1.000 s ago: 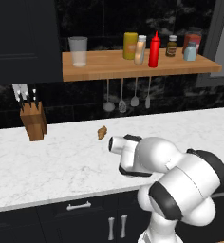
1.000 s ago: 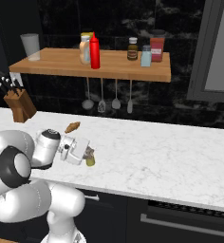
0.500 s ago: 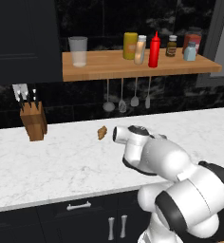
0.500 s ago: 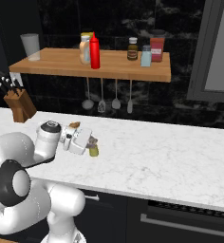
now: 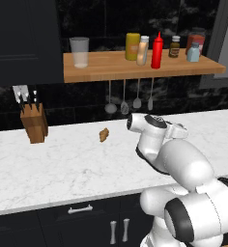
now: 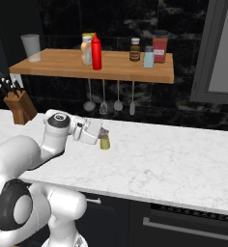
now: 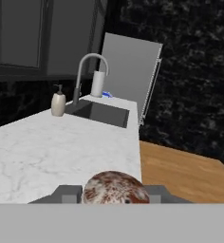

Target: Put the shaker and condiment bottle from the counter next to their counterparts in the cabinet.

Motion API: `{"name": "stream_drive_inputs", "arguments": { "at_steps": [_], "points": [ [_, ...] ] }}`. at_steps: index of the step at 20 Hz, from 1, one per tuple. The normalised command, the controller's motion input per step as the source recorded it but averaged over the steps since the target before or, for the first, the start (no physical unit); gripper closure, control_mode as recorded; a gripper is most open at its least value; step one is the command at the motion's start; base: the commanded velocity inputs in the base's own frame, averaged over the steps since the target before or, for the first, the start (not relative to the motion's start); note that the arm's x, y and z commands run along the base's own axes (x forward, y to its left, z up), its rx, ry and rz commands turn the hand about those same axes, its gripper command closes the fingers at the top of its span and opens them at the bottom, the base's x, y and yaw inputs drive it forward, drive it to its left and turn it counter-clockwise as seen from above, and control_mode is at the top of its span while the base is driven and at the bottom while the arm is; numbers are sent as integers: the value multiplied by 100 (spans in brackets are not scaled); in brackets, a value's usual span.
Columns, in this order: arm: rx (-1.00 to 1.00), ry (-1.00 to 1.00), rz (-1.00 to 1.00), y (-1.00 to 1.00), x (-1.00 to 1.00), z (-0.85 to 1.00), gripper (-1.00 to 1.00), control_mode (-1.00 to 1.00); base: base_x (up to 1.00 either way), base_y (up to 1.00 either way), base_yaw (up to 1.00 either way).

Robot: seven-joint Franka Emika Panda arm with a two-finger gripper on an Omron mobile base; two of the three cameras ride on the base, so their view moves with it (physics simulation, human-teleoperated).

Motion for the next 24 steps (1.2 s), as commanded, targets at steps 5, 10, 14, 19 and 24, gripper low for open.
{"name": "stream_drive_inputs", "arguments": {
  "at_steps": [5, 10, 14, 19, 24],
  "points": [
    [0, 5, 3, -32, -1, 52, 100, -100, 0, 0, 0],
    [0, 6, 7, -27, -12, 45, 100, -100, 0, 0, 0],
    [0, 18, 11, -9, -1, 51, 100, -100, 0, 0, 0],
    [-1, 8, 16, -3, 0, 49, 100, -100, 0, 0, 0],
    [0, 10, 20, 0, 13, 59, 100, -100, 0, 0, 0]
  ]
}}
